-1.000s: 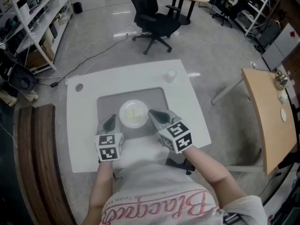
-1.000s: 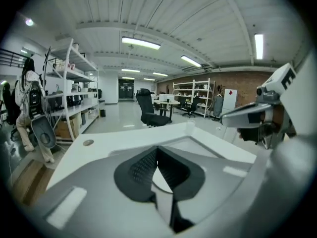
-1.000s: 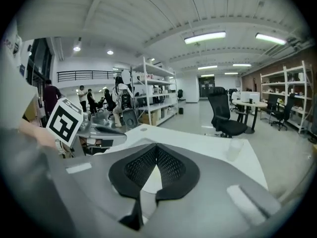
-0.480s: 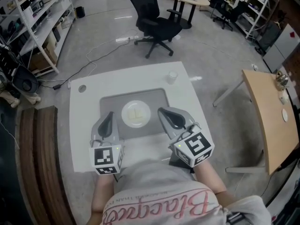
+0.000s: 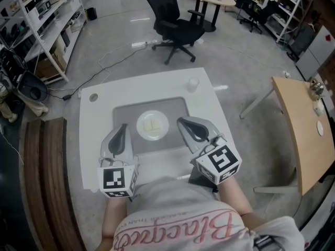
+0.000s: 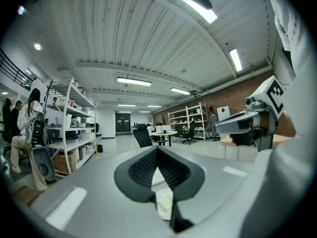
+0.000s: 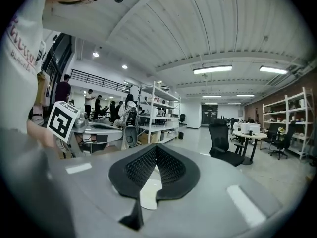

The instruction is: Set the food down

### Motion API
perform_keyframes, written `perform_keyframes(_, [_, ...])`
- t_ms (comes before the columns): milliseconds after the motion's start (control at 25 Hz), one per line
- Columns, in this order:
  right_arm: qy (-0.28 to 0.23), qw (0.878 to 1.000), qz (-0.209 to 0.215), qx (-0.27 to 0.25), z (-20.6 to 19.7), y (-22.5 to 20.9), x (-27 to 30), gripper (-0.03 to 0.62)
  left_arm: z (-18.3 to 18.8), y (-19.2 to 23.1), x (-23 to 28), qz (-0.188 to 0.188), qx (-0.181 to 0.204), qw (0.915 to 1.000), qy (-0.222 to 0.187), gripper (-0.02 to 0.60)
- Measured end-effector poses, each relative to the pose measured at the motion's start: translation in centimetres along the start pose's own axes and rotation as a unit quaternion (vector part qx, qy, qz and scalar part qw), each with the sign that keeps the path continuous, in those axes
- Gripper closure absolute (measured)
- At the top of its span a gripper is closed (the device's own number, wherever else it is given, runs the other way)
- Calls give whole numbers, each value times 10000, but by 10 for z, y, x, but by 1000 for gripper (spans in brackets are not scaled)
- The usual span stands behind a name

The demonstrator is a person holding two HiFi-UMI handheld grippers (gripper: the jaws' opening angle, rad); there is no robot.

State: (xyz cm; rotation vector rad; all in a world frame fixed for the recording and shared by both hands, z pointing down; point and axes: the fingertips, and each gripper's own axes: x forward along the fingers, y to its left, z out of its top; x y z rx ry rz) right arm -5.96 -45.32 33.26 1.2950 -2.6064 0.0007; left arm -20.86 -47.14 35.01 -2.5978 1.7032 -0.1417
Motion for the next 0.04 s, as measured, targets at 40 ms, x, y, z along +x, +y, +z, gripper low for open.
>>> perform_keyframes(40, [-2,10000,-8,26,-1,0,-1,592,0,-1,-2,0,-11,10000,7,581])
